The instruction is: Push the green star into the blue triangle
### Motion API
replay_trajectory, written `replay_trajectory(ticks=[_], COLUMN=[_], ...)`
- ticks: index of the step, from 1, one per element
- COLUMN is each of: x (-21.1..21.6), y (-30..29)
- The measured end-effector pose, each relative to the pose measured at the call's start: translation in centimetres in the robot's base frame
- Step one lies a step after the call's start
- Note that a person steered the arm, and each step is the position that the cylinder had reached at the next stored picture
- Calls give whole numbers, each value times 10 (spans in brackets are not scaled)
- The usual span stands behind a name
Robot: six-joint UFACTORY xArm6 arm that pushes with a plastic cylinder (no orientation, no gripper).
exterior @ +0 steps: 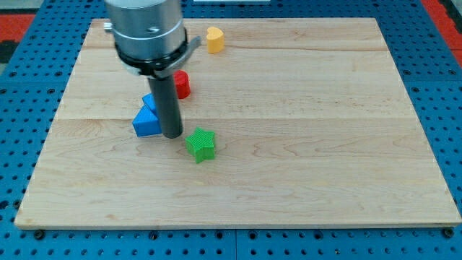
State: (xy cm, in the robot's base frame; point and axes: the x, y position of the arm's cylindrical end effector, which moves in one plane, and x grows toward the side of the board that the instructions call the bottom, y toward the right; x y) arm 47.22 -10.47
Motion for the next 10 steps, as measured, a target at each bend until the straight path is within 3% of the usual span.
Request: replay_trajectory(ticks=[2, 3, 4, 5, 6, 9, 10], x=[0, 21, 63, 80, 57, 59, 66], y=[-72, -72, -17, 52, 94, 5, 65])
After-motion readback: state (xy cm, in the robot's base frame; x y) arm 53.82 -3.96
